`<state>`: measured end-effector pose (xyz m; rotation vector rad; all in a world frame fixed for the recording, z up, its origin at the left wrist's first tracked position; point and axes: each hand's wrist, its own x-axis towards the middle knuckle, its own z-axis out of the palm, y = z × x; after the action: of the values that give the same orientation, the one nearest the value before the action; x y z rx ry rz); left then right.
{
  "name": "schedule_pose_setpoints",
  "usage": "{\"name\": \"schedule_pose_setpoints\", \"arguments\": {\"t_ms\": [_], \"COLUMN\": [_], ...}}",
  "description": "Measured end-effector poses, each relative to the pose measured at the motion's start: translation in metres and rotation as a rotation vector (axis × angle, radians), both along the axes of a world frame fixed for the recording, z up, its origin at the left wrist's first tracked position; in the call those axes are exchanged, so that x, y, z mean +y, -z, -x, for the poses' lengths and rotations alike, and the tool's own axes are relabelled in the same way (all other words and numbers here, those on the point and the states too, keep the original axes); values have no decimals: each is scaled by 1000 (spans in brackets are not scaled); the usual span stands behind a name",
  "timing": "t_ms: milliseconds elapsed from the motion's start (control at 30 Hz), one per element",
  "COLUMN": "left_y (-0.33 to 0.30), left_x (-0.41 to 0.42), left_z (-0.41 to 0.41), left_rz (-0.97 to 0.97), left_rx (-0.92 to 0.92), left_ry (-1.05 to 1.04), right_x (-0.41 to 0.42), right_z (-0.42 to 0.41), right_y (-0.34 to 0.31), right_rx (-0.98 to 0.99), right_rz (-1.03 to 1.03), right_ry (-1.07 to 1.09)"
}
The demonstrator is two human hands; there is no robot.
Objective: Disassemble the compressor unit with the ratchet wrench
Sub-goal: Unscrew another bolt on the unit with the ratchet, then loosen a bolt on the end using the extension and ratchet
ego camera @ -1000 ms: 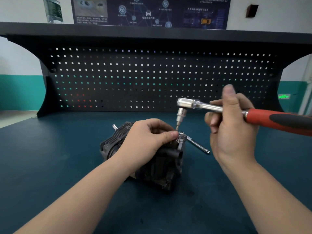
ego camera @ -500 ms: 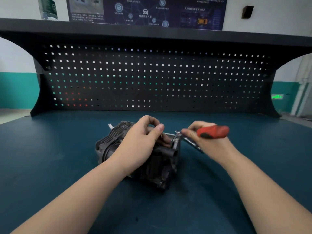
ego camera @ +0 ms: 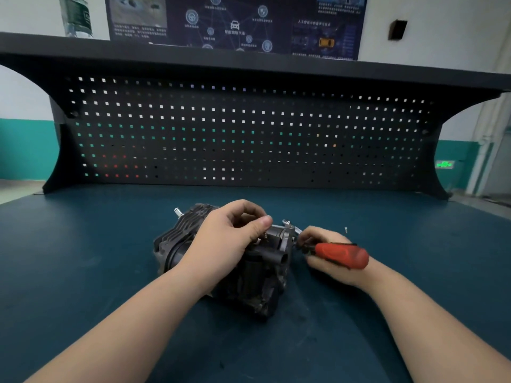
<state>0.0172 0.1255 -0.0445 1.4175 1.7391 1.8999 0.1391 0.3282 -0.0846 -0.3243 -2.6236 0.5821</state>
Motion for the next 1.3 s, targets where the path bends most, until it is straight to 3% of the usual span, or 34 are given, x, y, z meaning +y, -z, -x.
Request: {"name": "schedule_pose_setpoints", "arguments": {"t_ms": [67, 133, 300, 367, 467, 567, 667, 733, 833, 900, 1000, 1100, 1300], "left_y": [0, 0, 0, 0, -2, -3, -4, -3, -5, -14, -23, -21, -18], "left_x": [0, 0, 0, 0, 1, 2, 2, 1, -6, -15, -27, -31, -27], "left_z": [1, 2, 2, 2, 0, -1, -3, -3, 6, 14, 31, 35, 37], "left_rz": [2, 7, 22, 11, -62, -163, -191, -132, 146, 370, 546, 600, 549], "left_rx": [-4, -5, -1, -22, -126, -228, -307, -212, 329, 536, 477, 446, 409], "left_ry": [-3, -7, -23, -17, 15, 103, 158, 103, -33, 110, 302, 292, 252], "right_x": [2, 7, 0, -14, -54, -97, -111, -98, -33, 23, 85, 106, 119], "right_z": [4, 10, 5, 6, 7, 10, 13, 11, 4, -4, -10, 1, 26], "right_y": [8, 13, 6, -10, -39, -57, -56, -61, -75, -77, -52, -30, -22], "right_rx": [-47, -99, -37, 141, 547, 525, 490, 529, 595, 517, 165, -81, -191], "right_rz": [-164, -200, 34, 35, 320, 561, 712, 799, 804, 724, 533, 352, 367], "right_ry": [35, 83, 214, 285, 90, -171, -195, -148, 175, 500, 830, 972, 1067]}}
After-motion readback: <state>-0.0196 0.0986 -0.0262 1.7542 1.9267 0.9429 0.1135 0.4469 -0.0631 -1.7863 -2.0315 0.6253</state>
